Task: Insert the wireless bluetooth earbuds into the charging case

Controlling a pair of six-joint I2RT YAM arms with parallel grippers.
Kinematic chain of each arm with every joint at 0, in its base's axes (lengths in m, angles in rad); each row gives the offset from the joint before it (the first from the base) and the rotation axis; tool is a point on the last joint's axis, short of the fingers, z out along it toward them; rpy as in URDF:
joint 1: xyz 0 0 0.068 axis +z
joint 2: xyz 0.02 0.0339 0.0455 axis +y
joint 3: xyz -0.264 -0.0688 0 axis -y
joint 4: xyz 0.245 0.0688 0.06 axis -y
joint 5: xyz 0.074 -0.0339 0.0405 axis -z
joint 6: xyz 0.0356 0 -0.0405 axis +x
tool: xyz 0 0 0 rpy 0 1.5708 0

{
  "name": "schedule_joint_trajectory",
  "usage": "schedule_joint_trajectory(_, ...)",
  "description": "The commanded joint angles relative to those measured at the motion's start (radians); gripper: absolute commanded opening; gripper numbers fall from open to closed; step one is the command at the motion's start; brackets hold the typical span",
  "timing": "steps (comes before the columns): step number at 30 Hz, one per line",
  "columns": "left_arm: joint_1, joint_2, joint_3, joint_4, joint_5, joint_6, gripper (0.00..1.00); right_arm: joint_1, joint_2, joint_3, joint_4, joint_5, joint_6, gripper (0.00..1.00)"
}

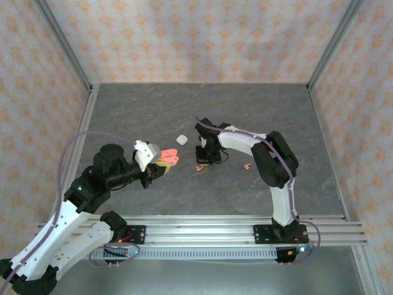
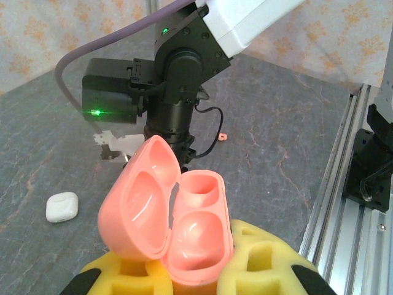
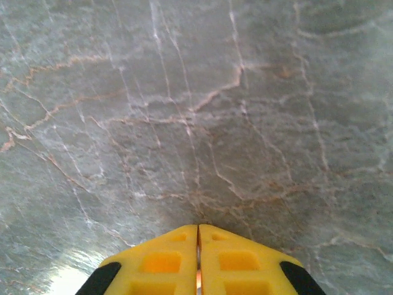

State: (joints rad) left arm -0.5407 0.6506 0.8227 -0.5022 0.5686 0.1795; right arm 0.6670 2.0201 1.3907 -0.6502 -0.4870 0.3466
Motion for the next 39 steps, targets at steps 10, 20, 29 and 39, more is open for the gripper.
schedule_joint_trajectory(10, 0.008, -0.006, -0.010, 0.044, 0.019, -0.020, 0.00, 0.021, -0.116, -0.129, -0.040, 0.004, 0.083, 0.11)
schedule_joint_trajectory(20, 0.008, -0.014, -0.029, 0.092, 0.097, -0.011, 0.00, 0.041, -0.189, -0.153, -0.030, 0.002, 0.151, 0.13)
schedule_joint_trajectory(29, 0.007, -0.034, -0.029, 0.106, 0.143, 0.008, 0.00, 0.041, -0.237, -0.017, -0.151, 0.073, 0.007, 0.40)
schedule_joint_trajectory(39, 0.007, -0.029, -0.022, 0.096, 0.123, 0.009, 0.00, 0.086, -0.027, 0.235, -0.401, 0.138, -0.291, 0.52)
